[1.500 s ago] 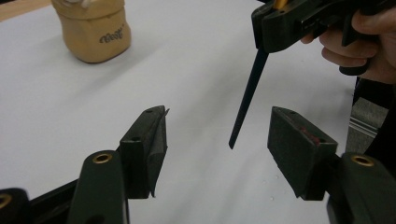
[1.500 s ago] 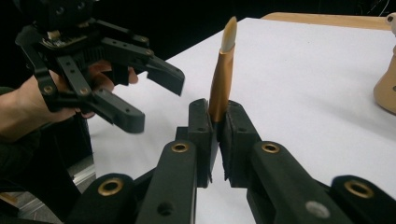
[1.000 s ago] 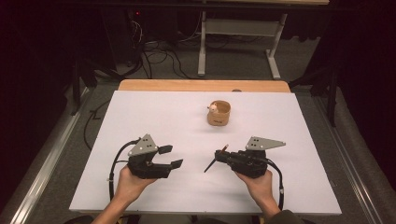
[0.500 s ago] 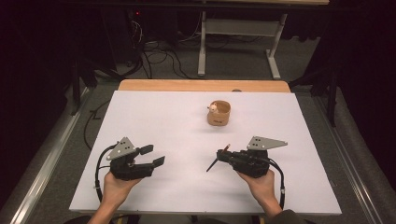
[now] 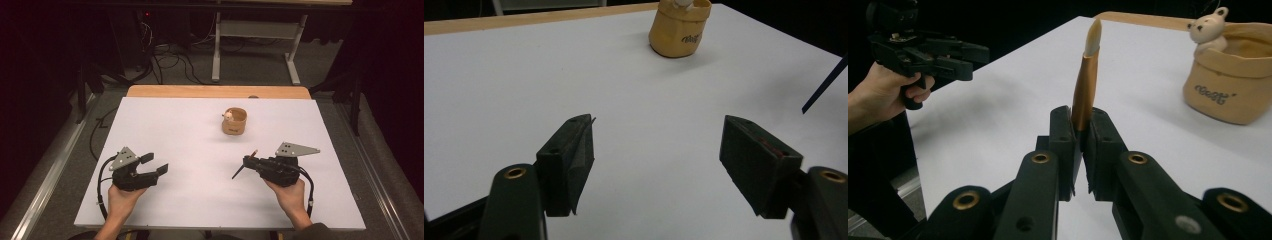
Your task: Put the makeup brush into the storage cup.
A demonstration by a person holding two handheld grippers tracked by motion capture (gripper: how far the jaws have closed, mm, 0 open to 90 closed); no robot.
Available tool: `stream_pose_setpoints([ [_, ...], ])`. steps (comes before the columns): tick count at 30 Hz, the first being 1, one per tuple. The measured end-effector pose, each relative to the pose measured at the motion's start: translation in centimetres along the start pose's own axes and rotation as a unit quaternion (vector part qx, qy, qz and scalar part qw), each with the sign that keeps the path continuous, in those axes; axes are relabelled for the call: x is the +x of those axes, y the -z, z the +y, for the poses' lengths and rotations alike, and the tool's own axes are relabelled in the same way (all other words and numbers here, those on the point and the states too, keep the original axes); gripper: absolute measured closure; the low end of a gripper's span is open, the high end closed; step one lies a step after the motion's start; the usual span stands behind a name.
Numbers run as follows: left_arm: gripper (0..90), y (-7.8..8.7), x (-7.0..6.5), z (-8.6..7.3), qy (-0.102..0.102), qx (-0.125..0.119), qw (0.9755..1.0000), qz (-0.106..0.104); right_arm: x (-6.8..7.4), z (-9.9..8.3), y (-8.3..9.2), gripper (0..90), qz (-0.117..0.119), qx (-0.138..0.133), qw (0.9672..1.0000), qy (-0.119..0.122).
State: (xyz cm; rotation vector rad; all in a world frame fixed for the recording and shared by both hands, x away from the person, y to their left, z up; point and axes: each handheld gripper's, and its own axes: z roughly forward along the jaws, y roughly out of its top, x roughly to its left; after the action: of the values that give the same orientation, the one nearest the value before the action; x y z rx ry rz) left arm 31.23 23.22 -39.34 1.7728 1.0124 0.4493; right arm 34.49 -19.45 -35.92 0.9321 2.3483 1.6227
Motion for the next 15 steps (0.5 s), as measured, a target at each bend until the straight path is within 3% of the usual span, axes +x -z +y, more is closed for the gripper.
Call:
stream_pose_setpoints([
  [6, 26.5, -0.1, 0.3, 0.0, 0.003, 0.001, 1.0000, 0.008, -0.7, 0.3, 0.4, 85.6, -0.012, 0.002, 0.9999, -0.006],
  [15, 24.1, -0.2, 0.4, -0.1, 0.008, 0.001, 1.0000, 0.002, -1.3, 1.1, 0.8, 85.6, -0.026, 0.000, 0.9997, -0.002],
])
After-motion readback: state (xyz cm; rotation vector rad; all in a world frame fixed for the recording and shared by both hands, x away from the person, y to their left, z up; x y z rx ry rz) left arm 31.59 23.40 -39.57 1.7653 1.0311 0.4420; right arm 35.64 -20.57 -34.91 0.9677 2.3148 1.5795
